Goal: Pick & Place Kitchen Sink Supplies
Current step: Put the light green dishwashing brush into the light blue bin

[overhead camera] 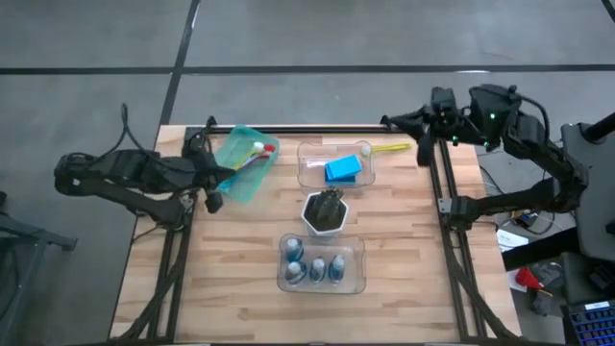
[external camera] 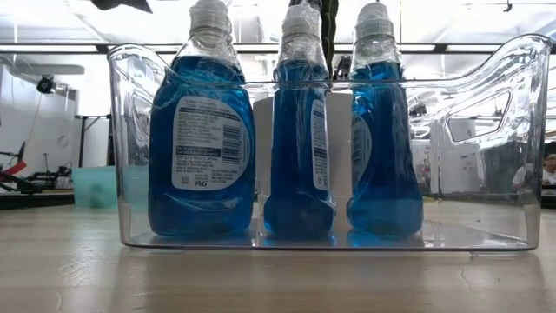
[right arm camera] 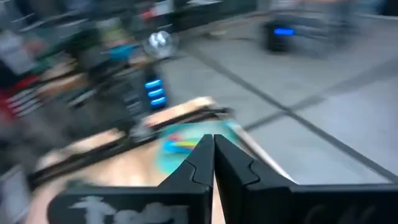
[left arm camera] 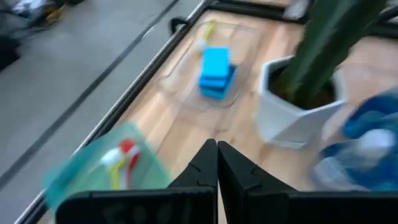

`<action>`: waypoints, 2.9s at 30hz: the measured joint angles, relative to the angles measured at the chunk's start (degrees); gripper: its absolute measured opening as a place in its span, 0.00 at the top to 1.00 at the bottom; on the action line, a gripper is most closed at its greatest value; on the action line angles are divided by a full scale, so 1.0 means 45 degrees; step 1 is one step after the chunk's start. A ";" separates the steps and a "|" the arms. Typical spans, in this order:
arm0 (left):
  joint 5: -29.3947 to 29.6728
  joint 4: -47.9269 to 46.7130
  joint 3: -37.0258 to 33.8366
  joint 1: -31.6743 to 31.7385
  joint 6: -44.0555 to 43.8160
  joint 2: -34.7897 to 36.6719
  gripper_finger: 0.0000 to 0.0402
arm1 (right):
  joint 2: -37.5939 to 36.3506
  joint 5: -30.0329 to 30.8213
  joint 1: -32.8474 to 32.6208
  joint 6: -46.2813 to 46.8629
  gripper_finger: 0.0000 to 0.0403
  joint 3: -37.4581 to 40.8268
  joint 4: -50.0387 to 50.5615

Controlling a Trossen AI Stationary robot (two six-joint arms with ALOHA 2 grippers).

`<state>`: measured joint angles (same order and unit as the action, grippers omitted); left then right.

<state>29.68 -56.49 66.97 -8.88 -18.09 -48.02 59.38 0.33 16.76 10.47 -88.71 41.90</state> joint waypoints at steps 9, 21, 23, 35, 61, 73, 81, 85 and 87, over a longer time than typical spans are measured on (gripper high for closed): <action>0.0476 0.2335 -0.3398 -0.0014 -0.0420 0.1502 0.99 | -0.3228 0.2381 -0.0298 0.1236 0.98 0.5123 0.0909; 0.0374 0.7847 -0.7178 -0.0164 0.1511 0.4815 0.99 | -0.7052 -0.0738 -0.0516 -0.0624 0.98 1.0636 -0.4432; 0.0107 0.8700 -0.7759 -0.0276 0.1191 0.5251 0.99 | -0.7808 -0.0942 -0.0518 -0.0484 0.98 1.1280 -0.4650; -0.0143 1.0114 -0.9982 -0.0645 0.0837 0.7231 0.99 | -1.1127 -0.1030 -0.1353 -0.0355 0.98 1.4303 -0.6162; -0.1475 1.2886 -1.3904 -0.0928 0.0959 1.0669 0.99 | -1.3179 -0.2889 -0.1365 0.0613 0.98 1.8267 -0.7823; -0.1016 1.3422 -1.4764 -0.0928 0.0629 1.0619 0.99 | -1.2710 -0.2674 -0.1356 0.0481 0.98 1.9386 -0.9253; -0.0366 1.3546 -1.4772 -0.0933 0.1250 1.0650 0.99 | -1.2260 -0.2650 -0.1352 0.0757 0.98 1.9386 -0.9545; -0.0361 1.4217 -1.4693 -0.0933 -0.0342 1.0650 0.99 | -1.2181 -0.1983 -0.1350 0.3733 0.98 1.9384 -1.1979; -0.0361 1.5017 -1.4594 -0.0933 -0.0815 1.0650 0.99 | -1.2107 -0.0556 -0.1332 0.5447 0.98 1.9371 -1.3179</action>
<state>28.05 11.08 1.29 -13.08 -21.75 -0.10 4.90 -2.17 10.76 34.98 -1.54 -17.40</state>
